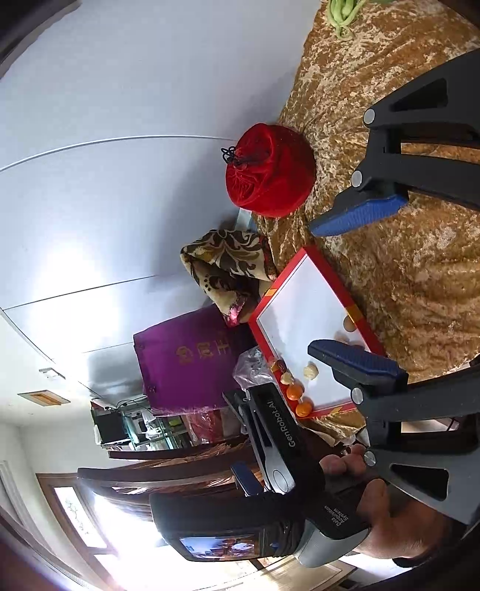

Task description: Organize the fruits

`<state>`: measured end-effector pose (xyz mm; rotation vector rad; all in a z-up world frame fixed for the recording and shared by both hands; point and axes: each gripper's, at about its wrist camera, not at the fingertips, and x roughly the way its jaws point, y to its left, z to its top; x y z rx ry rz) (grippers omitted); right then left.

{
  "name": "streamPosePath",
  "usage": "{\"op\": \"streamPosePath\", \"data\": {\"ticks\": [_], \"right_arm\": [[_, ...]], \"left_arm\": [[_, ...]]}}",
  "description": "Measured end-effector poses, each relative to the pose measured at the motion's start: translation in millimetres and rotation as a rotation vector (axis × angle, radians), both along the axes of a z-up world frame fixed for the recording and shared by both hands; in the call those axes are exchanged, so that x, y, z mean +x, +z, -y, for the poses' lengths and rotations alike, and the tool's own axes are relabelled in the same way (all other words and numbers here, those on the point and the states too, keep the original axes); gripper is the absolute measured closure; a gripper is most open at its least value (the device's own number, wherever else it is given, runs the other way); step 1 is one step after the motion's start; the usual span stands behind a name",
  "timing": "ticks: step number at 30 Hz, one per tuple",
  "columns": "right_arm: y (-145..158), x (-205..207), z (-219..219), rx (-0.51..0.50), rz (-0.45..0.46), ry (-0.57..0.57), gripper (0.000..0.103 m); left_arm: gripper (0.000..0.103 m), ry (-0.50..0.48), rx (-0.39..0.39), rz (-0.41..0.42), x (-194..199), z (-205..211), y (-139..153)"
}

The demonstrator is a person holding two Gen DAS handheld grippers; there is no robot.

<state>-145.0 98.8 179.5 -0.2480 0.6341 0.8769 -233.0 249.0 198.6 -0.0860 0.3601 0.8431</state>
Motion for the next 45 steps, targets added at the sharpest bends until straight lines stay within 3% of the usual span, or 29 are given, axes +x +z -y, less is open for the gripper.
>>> {"op": "streamPosePath", "data": {"ticks": [10, 17, 45], "right_arm": [[4, -16, -5, 0.001, 0.057, 0.019, 0.039], [1, -33, -9, -0.016, 0.095, 0.042, 0.031], [1, -37, -10, -0.010, 0.092, 0.051, 0.030]], "left_arm": [[0.000, -0.002, -0.012, 0.002, -3, 0, 1], [0.000, -0.023, -0.070, -0.022, 1, -3, -9], [0.000, 0.021, -0.056, -0.029, 0, 2, -8]]}}
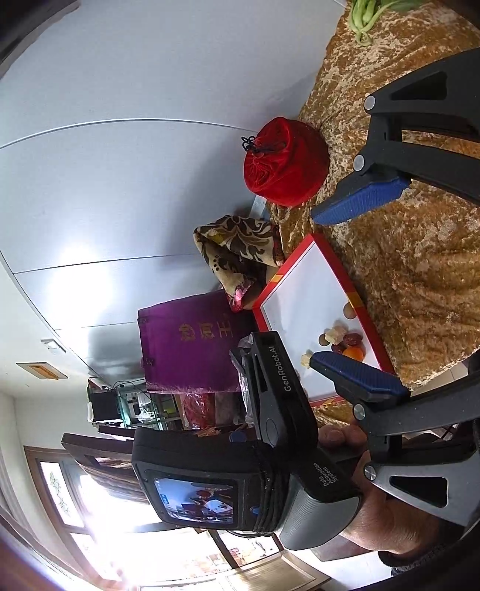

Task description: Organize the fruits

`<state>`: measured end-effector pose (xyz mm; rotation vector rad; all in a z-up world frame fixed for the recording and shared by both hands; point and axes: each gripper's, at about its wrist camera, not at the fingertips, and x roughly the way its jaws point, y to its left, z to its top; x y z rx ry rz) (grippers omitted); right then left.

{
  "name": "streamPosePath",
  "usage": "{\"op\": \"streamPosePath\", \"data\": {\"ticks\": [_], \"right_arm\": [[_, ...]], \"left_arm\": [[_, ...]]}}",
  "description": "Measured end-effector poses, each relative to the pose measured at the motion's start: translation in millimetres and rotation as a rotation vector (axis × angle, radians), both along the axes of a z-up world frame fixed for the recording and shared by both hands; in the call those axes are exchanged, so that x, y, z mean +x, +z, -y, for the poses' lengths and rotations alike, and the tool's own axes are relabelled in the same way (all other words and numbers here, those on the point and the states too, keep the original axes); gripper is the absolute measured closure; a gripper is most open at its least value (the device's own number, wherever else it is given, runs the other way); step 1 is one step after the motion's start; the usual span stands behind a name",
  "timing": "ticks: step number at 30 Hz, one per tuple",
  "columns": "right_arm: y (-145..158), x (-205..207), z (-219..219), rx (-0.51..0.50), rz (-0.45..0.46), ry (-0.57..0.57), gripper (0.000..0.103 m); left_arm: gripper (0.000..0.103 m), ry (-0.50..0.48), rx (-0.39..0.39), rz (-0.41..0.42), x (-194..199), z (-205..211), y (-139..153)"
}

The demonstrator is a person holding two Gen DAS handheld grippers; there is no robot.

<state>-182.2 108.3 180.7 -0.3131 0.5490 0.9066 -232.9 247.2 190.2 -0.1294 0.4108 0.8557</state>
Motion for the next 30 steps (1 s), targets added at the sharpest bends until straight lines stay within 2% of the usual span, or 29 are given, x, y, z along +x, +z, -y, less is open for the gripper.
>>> {"op": "streamPosePath", "data": {"ticks": [20, 30], "right_arm": [[4, 0, 0, 0.033, 0.022, -0.029, 0.027], [-3, 4, -11, 0.020, -0.009, -0.012, 0.025]], "left_arm": [[0.000, 0.016, 0.023, 0.006, -6, 3, 4], [0.000, 0.057, -0.017, -0.025, -34, 2, -5]]}}
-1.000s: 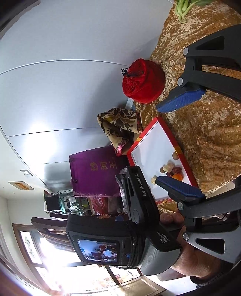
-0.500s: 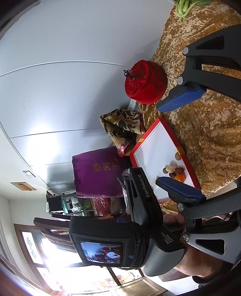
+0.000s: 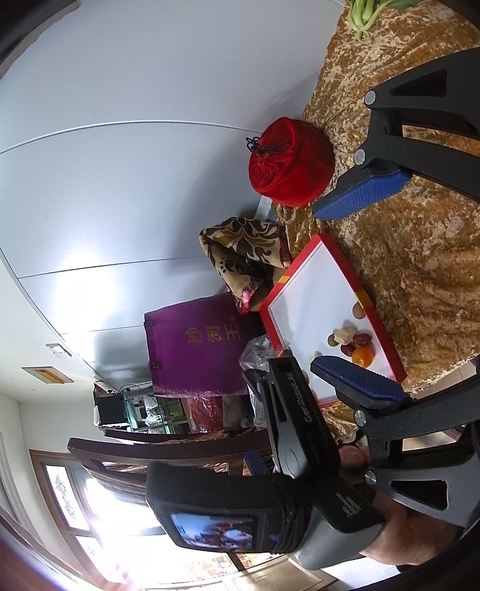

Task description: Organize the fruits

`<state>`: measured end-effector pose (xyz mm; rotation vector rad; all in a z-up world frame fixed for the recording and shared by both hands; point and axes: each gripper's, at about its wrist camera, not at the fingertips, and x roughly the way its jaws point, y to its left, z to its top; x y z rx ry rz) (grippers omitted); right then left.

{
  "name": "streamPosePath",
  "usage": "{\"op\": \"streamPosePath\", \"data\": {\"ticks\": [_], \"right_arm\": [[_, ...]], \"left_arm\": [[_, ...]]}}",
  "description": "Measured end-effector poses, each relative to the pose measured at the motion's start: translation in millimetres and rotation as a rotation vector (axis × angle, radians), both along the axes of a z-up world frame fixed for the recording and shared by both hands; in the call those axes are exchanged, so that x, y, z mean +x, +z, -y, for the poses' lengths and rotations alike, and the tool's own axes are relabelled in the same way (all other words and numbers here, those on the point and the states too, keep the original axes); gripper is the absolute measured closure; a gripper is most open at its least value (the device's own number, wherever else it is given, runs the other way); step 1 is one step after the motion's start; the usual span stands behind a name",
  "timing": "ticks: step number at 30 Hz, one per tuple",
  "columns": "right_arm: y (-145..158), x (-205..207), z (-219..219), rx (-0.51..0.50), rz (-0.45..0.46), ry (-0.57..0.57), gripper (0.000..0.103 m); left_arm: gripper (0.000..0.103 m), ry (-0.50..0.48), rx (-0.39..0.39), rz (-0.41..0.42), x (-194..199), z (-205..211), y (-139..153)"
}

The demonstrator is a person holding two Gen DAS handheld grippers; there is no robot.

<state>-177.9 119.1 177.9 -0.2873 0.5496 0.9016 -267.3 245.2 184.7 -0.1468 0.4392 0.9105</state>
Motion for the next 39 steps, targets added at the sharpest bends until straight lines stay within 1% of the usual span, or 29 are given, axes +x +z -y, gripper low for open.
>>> {"op": "streamPosePath", "data": {"ticks": [3, 6, 8, 18, 27, 39], "right_arm": [[-5, -1, -6, -0.006, -0.020, 0.014, 0.025], [-7, -5, -9, -0.013, -0.016, 0.030, 0.025], [-7, -9, -12, -0.016, -0.014, 0.043, 0.025], [-3, -17, -13, -0.007, -0.017, 0.060, 0.025], [5, -21, -9, 0.007, -0.007, 0.065, 0.025], [4, -22, -11, -0.001, -0.003, 0.068, 0.025]], "left_arm": [[0.000, 0.017, -0.014, -0.019, -13, -3, -7], [0.000, 0.054, 0.013, -0.059, -24, -1, -14], [0.000, 0.056, 0.004, -0.069, -28, 1, -17], [0.000, 0.082, 0.020, -0.081, -50, 17, -16], [0.000, 0.072, 0.049, -0.100, -51, 28, -16], [0.000, 0.064, 0.052, -0.106, -50, 29, -16]]}}
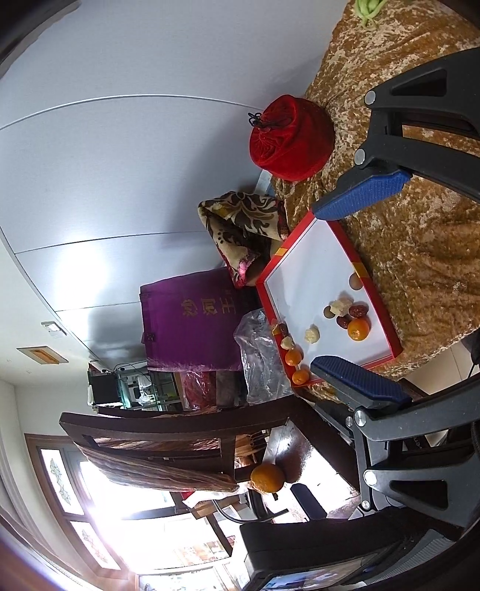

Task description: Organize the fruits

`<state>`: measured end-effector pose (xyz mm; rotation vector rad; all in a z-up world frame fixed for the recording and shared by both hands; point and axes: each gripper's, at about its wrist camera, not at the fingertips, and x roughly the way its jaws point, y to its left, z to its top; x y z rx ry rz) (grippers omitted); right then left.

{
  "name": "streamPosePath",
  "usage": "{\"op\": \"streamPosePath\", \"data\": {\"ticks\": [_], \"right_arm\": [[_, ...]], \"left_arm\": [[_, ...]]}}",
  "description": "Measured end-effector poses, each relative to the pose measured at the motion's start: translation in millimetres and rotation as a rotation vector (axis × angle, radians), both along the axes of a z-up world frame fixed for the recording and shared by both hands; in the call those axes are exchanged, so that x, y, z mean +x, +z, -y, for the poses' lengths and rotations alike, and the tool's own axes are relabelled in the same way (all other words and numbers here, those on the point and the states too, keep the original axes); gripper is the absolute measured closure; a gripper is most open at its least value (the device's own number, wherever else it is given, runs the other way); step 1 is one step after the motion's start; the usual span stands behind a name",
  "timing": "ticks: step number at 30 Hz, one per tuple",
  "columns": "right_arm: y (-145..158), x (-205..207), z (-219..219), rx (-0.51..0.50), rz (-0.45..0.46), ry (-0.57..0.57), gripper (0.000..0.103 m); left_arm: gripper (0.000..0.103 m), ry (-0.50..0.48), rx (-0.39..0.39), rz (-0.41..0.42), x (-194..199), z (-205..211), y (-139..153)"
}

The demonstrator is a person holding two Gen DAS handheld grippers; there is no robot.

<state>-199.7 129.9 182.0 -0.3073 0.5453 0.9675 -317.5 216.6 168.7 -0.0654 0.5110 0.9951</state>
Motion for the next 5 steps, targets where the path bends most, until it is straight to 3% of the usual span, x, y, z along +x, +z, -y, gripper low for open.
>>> {"op": "streamPosePath", "data": {"ticks": [5], "right_arm": [[-1.4, 0.0, 0.4, -0.008, 0.006, 0.002, 0.025]], "left_arm": [[0.000, -0.025, 0.003, -0.018, 7.7, 4.3, 0.1]]}}
